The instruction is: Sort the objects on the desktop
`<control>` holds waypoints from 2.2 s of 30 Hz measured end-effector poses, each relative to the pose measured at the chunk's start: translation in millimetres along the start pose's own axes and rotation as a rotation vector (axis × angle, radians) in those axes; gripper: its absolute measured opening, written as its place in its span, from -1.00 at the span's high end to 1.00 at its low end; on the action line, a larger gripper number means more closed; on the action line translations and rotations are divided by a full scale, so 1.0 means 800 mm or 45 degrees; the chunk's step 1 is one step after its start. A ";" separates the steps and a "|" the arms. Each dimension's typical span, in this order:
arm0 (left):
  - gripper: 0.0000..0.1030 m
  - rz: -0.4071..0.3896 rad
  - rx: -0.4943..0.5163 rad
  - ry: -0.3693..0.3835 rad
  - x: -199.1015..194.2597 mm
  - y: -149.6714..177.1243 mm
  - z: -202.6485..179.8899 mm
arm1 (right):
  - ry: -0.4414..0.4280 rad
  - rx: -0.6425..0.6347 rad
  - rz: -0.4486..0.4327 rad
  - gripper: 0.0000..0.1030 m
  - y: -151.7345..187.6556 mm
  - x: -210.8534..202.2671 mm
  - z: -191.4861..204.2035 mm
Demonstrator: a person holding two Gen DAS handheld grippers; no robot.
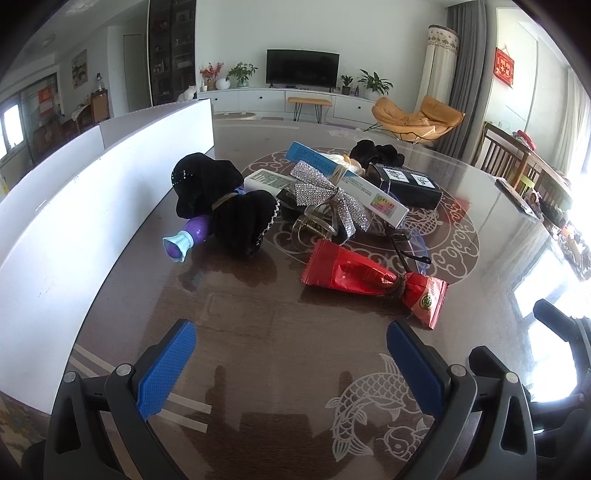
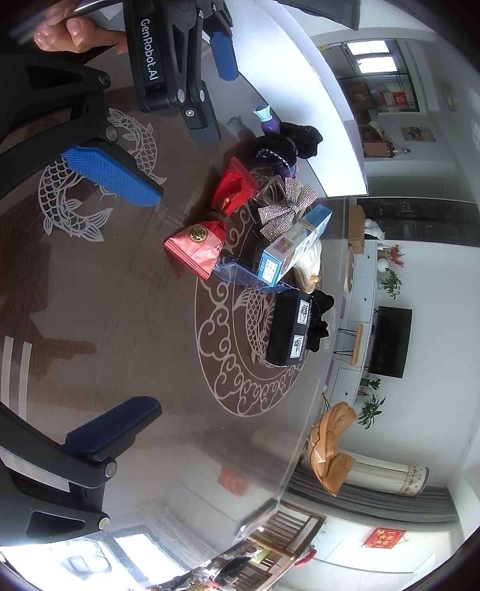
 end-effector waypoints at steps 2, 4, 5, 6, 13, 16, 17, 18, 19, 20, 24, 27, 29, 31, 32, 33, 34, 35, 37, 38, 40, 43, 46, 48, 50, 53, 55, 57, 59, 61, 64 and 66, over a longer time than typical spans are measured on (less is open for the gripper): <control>-1.00 0.016 0.002 -0.002 0.004 0.001 0.000 | -0.007 -0.003 0.011 -1.00 0.000 0.003 0.001; -1.00 0.025 0.006 -0.005 0.006 0.002 -0.001 | -0.011 -0.005 0.021 -1.00 -0.001 0.006 0.002; -1.00 0.029 0.008 -0.005 0.007 0.002 -0.001 | -0.013 -0.004 0.025 -1.00 -0.001 0.007 0.002; -1.00 0.030 0.011 -0.007 0.007 0.002 -0.001 | -0.016 -0.003 0.028 -1.00 -0.001 0.008 0.002; -1.00 0.059 0.015 -0.004 0.013 0.004 -0.002 | -0.026 -0.015 0.047 -1.00 -0.001 0.015 0.008; -1.00 0.074 0.017 -0.003 0.017 0.004 -0.003 | -0.031 -0.019 0.064 -1.00 0.001 0.021 0.009; -1.00 0.077 0.018 -0.005 0.018 0.004 -0.004 | -0.031 -0.018 0.072 -1.00 0.002 0.024 0.010; -1.00 0.081 0.020 -0.008 0.019 0.005 -0.004 | -0.034 -0.018 0.080 -1.00 0.003 0.026 0.010; -1.00 0.085 0.022 -0.010 0.020 0.005 -0.004 | -0.038 -0.017 0.087 -1.00 0.003 0.028 0.010; -1.00 0.089 0.025 -0.013 0.022 0.005 -0.005 | -0.041 -0.017 0.093 -1.00 0.004 0.030 0.011; -1.00 0.103 0.032 -0.019 0.027 0.005 -0.006 | -0.039 -0.035 0.123 -1.00 0.005 0.038 0.014; -1.00 0.114 0.032 -0.026 0.030 0.004 -0.006 | -0.038 -0.051 0.149 -1.00 0.005 0.044 0.017; -1.00 0.123 0.026 -0.028 0.033 0.005 -0.005 | -0.047 -0.056 0.171 -1.00 0.005 0.049 0.018; -1.00 0.134 0.014 -0.033 0.036 0.005 -0.002 | -0.056 -0.052 0.194 -1.00 0.005 0.054 0.018; -1.00 0.141 0.006 -0.034 0.037 0.006 0.000 | -0.061 -0.050 0.205 -1.00 0.005 0.056 0.019; -1.00 0.148 -0.002 -0.035 0.038 0.006 0.002 | -0.064 -0.047 0.213 -1.00 0.006 0.057 0.019; -1.00 0.156 -0.009 -0.034 0.040 0.007 0.004 | -0.066 -0.045 0.218 -1.00 0.006 0.058 0.019; -1.00 0.162 -0.016 -0.032 0.041 0.007 0.005 | -0.068 -0.043 0.222 -1.00 0.006 0.059 0.018; -1.00 0.174 -0.027 -0.034 0.043 0.009 0.007 | -0.071 -0.042 0.231 -1.00 0.007 0.060 0.018; -1.00 0.179 -0.031 -0.033 0.044 0.009 0.008 | -0.072 -0.043 0.236 -1.00 0.007 0.061 0.019; -1.00 0.190 -0.038 -0.034 0.047 0.010 0.009 | -0.075 -0.046 0.239 -1.00 0.008 0.062 0.020; -1.00 0.203 -0.046 -0.035 0.050 0.012 0.011 | -0.079 -0.046 0.240 -1.00 0.009 0.062 0.020; -1.00 0.205 -0.048 -0.037 0.051 0.013 0.013 | -0.096 -0.039 0.251 -1.00 0.009 0.063 0.020; -1.00 0.207 -0.047 -0.041 0.051 0.013 0.014 | -0.117 -0.030 0.264 -1.00 0.009 0.066 0.019; -1.00 0.210 -0.045 -0.051 0.050 0.014 0.015 | -0.136 -0.020 0.277 -1.00 0.008 0.069 0.019; -1.00 0.214 -0.047 -0.063 0.051 0.014 0.016 | -0.141 -0.040 0.283 -1.00 0.003 0.072 0.022; -1.00 0.211 -0.070 -0.062 0.049 0.014 0.021 | -0.149 -0.061 0.291 -1.00 -0.001 0.075 0.025; -1.00 0.209 -0.095 -0.056 0.048 0.014 0.027 | -0.161 -0.084 0.298 -1.00 -0.005 0.078 0.028; -1.00 0.205 -0.117 -0.048 0.047 0.014 0.031 | -0.171 -0.102 0.301 -1.00 -0.009 0.080 0.032; -1.00 0.203 -0.134 -0.043 0.046 0.014 0.034 | -0.182 -0.120 0.292 -1.00 -0.015 0.084 0.034; -1.00 0.199 -0.146 -0.023 0.044 0.014 0.036 | -0.195 -0.142 0.266 -1.00 -0.021 0.087 0.038; -1.00 0.200 -0.153 -0.029 0.044 0.014 0.038 | -0.198 -0.146 0.268 -1.00 -0.023 0.089 0.039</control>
Point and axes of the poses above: each gripper's, at about its wrist camera, not at the fingertips, and x roughly the way its jaws point, z to its left, y to its underside, the point moved 10 cm from there along x, roughly the way its jaws point, and after that the axes turned 14 degrees about z, right-handed, at the moved point
